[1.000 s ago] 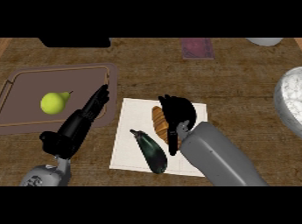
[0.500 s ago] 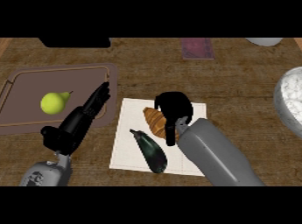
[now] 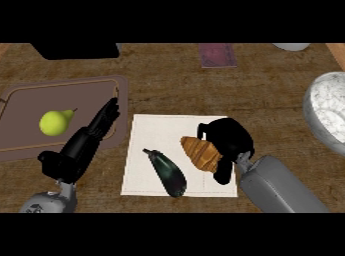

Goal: Pick the croissant from the placemat and place it in the bowl

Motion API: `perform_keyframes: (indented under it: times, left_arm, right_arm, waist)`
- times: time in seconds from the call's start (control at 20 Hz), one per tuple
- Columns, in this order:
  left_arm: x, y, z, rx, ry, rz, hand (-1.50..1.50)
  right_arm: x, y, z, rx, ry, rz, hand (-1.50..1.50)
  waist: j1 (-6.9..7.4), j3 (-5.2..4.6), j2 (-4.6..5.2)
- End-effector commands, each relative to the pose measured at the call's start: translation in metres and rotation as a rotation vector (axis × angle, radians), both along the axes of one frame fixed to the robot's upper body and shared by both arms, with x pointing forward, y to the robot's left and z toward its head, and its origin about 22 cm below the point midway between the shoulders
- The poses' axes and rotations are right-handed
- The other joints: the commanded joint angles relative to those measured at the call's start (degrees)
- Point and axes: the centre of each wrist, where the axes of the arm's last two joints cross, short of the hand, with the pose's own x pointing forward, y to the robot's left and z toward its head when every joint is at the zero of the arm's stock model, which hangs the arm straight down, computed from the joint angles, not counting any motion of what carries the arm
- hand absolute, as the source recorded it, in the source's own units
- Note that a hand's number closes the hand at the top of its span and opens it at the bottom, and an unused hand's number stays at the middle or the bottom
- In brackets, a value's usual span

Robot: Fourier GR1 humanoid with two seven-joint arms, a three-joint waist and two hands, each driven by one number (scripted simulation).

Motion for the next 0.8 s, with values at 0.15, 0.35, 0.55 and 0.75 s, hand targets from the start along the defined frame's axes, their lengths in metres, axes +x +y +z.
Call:
perform_keyframes:
  times: [0.15,0.35,0.55,0.75]
  left_arm:
    - [-0.004,0.008,-0.001,-0.006,0.004,0.032,0.0]
    - [-0.002,0.004,0.004,-0.011,0.015,0.018,0.0]
    - [-0.004,-0.001,-0.001,-0.007,0.018,0.016,0.0]
    - [-0.003,-0.002,-0.002,-0.008,-0.002,0.01,0.0]
  right_arm:
    - [-0.063,-0.093,0.028,-0.103,-0.226,0.067,1.5]
    - [-0.08,-0.115,0.081,0.022,-0.426,-0.007,1.5]
    - [-0.09,-0.13,0.119,0.262,-0.586,-0.085,1.5]
    - [-0.107,-0.152,0.135,0.45,-0.621,-0.185,1.5]
  waist:
    - [-1.54,0.0,-0.06]
    - [-1.49,0.0,-0.12]
    - [-1.48,0.05,0.02]
    - [-0.78,0.05,0.34]
